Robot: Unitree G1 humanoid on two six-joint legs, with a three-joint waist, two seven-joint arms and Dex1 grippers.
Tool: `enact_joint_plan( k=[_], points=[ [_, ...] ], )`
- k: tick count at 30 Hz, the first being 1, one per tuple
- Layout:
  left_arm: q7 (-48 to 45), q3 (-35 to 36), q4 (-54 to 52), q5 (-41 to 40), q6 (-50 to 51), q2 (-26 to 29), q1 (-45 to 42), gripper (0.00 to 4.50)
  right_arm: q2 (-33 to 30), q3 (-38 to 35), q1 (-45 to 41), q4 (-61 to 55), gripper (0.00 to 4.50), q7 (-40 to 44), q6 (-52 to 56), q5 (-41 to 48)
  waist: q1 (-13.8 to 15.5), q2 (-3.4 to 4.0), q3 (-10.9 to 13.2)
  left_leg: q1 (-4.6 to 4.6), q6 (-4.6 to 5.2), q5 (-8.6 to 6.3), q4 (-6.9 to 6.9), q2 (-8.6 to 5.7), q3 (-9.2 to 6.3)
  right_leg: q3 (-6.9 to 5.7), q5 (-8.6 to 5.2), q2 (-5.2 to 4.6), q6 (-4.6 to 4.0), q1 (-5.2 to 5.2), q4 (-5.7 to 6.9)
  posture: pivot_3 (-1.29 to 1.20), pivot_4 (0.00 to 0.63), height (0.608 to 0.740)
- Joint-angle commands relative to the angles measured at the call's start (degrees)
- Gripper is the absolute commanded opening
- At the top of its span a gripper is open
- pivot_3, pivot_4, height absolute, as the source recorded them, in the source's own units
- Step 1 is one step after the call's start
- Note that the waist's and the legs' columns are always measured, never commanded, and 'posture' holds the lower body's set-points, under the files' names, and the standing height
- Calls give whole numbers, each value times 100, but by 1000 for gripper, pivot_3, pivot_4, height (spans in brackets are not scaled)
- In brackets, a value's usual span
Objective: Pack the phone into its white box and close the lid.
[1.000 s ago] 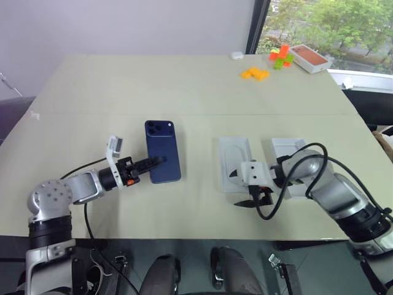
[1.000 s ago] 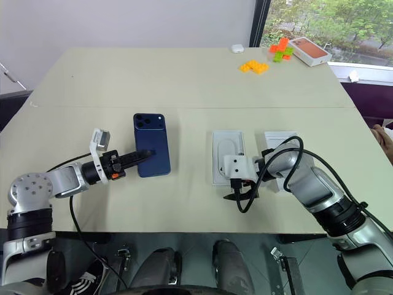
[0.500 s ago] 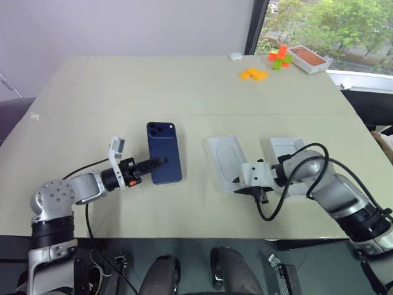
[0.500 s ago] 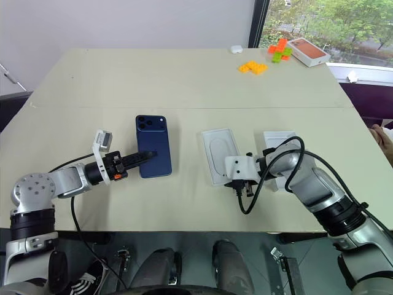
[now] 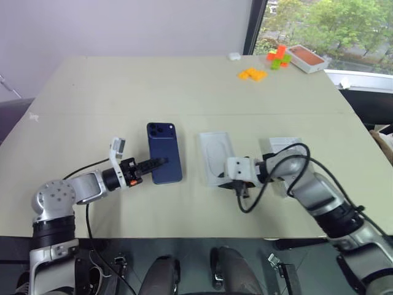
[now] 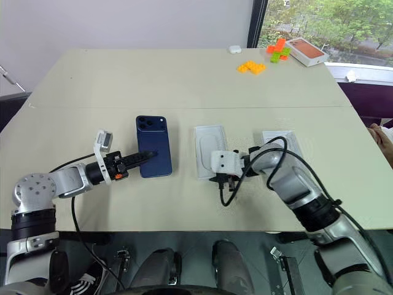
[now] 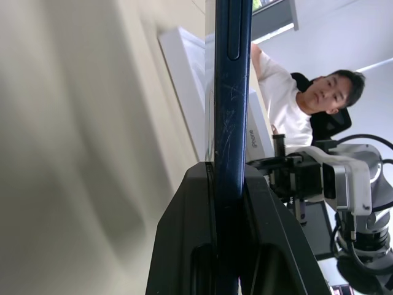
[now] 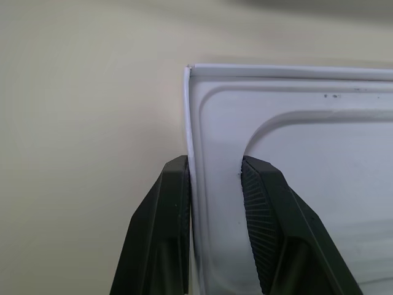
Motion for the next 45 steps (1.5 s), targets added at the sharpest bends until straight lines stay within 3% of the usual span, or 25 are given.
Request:
enact_joint_plan(
  k=[1, 10, 20, 23, 27, 31, 34, 41, 45],
  points=[
    [15, 229, -80, -177, -66, 36, -188, 0, 302, 126, -221, 92, 1248, -201, 323, -33, 6, 0, 0, 0, 0, 0, 0, 0, 0, 0, 0, 0, 0, 0, 0, 0, 150, 740],
    [197, 446, 76, -231, -46, 4, -334, 0, 807, 404, -294, -210, 1248, -553, 1199, -33, -1, -1, 0, -4, 1, 0, 1, -1, 0, 0, 0, 0, 0, -1, -4, 0, 150, 740],
    [338, 425, 14, -302, -26, -130, -494, 0, 681, 446, -192, -311, 1248, -375, 998, 136, 8, -1, 0, -3, 0, 0, 1, -1, 0, 0, 0, 0, 0, -2, -1, 0, 150, 740],
    [378, 407, 2, -332, 11, -156, -559, 0, 562, 485, -146, -397, 2209, -189, 983, 223, 15, -1, 0, -4, 1, 0, 1, -2, 0, -1, 0, 0, 0, -2, -2, 0, 150, 740],
    [467, 371, 4, -361, 36, -234, -604, 0, 649, 456, -207, -322, 4219, -378, 883, 179, 0, -1, -1, -3, 0, 0, 1, -2, 1, 0, 0, 0, 0, -2, 0, 0, 150, 740],
    [569, 342, -82, -368, 45, -333, -601, 0, 811, 211, -340, -335, 4219, -511, 1024, 388, 2, -1, -1, -4, 0, 0, 1, -1, 1, 0, 1, 1, 0, -3, 0, 0, 150, 740],
    [807, 248, -163, -457, 131, -521, -727, 0, 996, -797, -639, -341, 4219, -292, 1206, 1400, 17, 0, 0, -6, 0, 0, 3, -2, 1, 0, 1, 1, 0, -4, -1, 0, 150, 740],
    [1454, 351, 25, -1014, 418, -939, -932, 0, 126, -1645, -407, 67, 4219, 495, 632, 2148, 47, -9, -3, -11, 13, -7, 5, -5, -2, -4, 1, -2, 1, 3, -14, 0, 150, 740],
    [1880, 326, 390, -1262, 529, -1191, -1062, 0, -134, -1777, -353, 531, 4219, 533, 70, 2084, 7, -9, -3, -10, 15, -8, 6, -4, 6, -1, 1, -2, 2, 0, -10, 0, 150, 740]
  ],
)
